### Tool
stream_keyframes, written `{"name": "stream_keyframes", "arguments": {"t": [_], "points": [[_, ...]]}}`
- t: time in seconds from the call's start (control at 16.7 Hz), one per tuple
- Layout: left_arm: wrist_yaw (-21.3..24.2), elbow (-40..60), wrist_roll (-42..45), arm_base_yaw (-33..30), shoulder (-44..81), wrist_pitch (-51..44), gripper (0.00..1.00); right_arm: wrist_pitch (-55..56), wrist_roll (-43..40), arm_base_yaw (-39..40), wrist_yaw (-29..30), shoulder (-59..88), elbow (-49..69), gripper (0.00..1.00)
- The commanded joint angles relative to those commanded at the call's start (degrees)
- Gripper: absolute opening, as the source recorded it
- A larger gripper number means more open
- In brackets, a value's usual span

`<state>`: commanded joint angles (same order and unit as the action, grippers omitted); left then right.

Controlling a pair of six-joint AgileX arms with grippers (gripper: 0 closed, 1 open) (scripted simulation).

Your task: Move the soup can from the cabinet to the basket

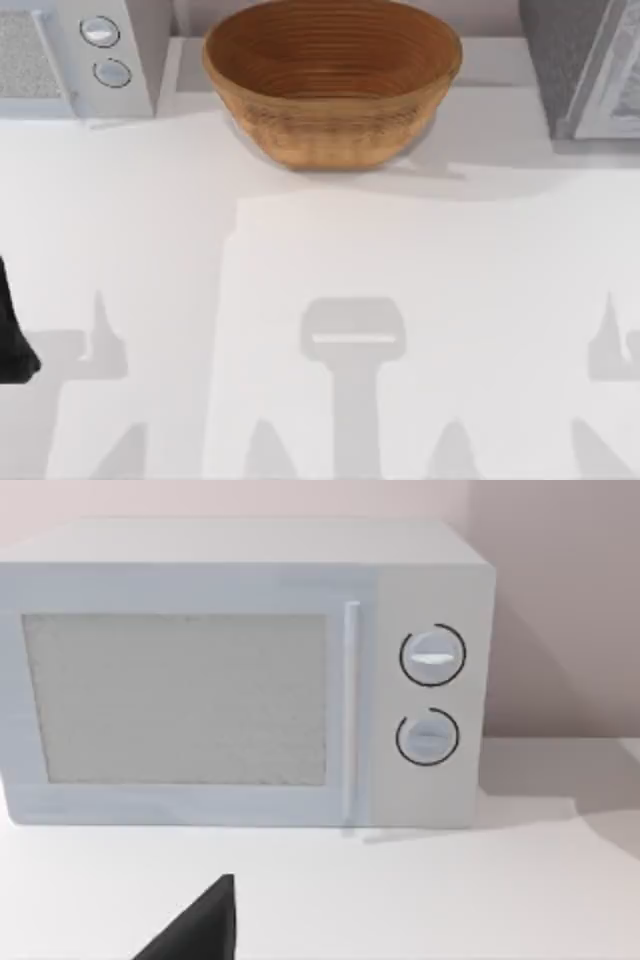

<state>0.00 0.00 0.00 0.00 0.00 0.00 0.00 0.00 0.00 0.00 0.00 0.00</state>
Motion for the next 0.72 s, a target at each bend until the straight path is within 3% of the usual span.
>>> {"name": "stream_keyframes", "arguments": {"t": [0.36,0.72], "points": [[0.00,0.00,0.00,0.00,0.00,0.00,1.00,-1.35,0.03,0.89,0.63,4.98,6.07,1.00],[0.00,0.00,0.00,0.00,0.00,0.00,1.00,-7.43,0.17,3.64,3.52,24.52,30.78,1.00]]}}
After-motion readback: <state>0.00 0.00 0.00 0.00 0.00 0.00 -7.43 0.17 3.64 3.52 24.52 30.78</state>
